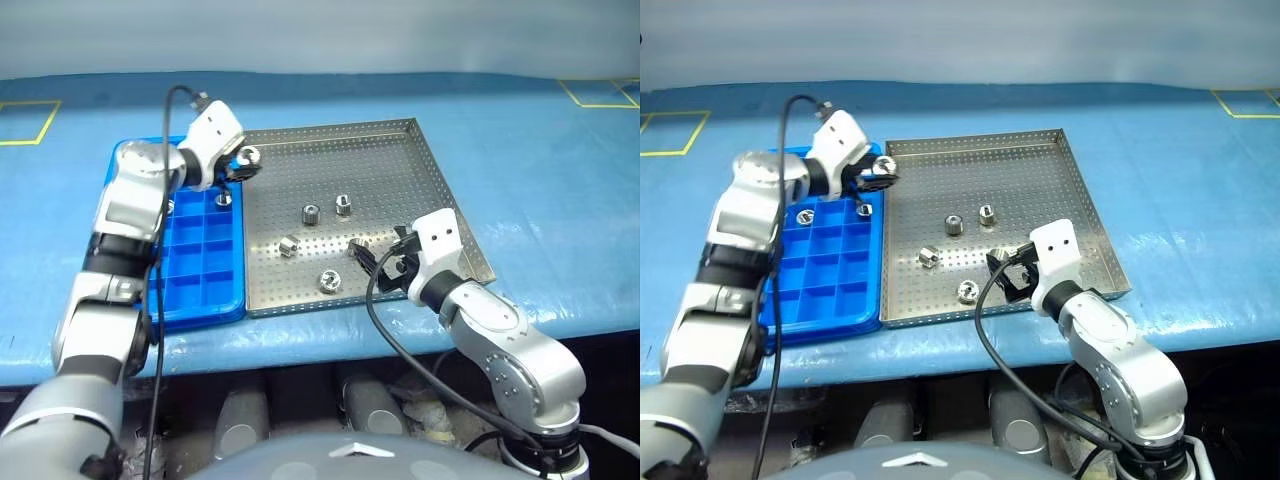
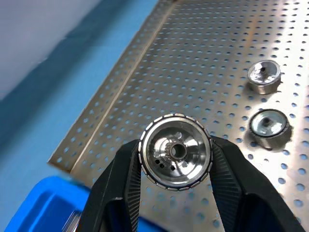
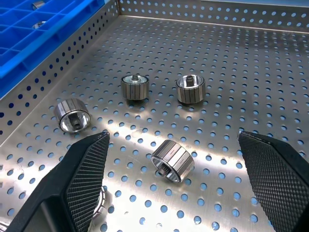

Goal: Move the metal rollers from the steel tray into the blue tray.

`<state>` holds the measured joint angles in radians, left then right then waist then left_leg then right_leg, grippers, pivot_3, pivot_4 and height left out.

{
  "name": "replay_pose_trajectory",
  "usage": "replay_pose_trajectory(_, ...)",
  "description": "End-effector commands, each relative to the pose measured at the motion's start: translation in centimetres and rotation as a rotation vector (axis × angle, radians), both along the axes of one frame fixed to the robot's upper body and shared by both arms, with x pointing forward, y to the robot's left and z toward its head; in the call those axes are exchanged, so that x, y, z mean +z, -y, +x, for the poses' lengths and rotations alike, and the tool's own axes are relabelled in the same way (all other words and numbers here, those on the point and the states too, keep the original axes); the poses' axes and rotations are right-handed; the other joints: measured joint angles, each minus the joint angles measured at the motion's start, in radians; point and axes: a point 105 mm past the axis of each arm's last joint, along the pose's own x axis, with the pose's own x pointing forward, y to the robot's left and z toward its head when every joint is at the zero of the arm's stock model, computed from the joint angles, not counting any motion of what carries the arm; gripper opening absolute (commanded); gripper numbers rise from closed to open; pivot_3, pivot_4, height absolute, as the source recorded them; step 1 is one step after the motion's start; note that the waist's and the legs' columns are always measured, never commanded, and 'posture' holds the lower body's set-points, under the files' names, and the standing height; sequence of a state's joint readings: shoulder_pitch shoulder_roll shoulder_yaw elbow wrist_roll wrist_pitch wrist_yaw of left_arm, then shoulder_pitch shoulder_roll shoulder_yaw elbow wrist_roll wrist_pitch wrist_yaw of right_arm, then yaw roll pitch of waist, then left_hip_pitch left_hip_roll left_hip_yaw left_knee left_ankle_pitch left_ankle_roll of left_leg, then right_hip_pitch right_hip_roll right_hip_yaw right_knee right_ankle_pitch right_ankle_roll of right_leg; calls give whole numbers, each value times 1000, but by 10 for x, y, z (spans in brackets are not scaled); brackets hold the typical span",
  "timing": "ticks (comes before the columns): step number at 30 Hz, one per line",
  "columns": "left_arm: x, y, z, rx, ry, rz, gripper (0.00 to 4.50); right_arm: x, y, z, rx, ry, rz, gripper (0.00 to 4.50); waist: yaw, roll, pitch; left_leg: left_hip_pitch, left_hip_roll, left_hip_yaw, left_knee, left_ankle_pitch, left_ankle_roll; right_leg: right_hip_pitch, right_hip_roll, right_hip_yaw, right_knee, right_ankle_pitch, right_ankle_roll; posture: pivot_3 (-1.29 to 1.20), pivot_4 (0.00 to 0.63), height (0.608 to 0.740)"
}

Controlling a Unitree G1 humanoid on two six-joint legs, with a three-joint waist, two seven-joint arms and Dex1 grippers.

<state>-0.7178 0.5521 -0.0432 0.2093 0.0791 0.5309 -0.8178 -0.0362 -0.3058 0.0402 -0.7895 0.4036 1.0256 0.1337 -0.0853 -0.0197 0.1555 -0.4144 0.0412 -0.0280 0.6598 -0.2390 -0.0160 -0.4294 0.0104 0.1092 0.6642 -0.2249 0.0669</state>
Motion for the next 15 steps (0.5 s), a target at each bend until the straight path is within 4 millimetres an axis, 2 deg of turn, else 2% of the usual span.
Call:
replay_pose_trajectory(1, 27, -50, -10, 315, 185, -8, 1758, 7, -6, 1, 36, 30, 11, 4500, 11, 0, 0, 0, 0, 0, 1, 0, 0, 0, 0, 0, 0, 0, 0, 31, 150, 740)
replay_pose_trajectory(5, 5, -95, -40, 596, 210, -63, 1758, 6, -12, 5, 74, 21, 13, 4500, 27, -1, 0, 1, 0, 0, 2, 0, 0, 2, -1, -1, 0, 1, 1, 78, 150, 740)
replay_pose_trajectory(7, -3, -109, -51, 694, 230, -83, 1758, 6, -15, 6, 89, 19, 14, 4500, 39, -1, 0, 2, -1, 0, 2, 0, -1, 2, -2, -1, 0, 1, 2, 87, 150, 740)
replay_pose_trajectory(10, -25, -120, -67, 791, 240, -118, 1758, 7, -19, 8, 113, 19, 13, 4500, 64, -2, -1, 2, -1, 0, 3, 1, -1, 3, -2, -1, 0, 2, 2, 102, 150, 740)
replay_pose_trajectory(15, -52, -122, -79, 845, 177, -108, 1758, 7, -21, 8, 129, 19, 9, 4500, 81, -3, -1, 2, -2, -1, 3, 1, -2, 4, -2, -2, -1, 2, 2, 104, 150, 740)
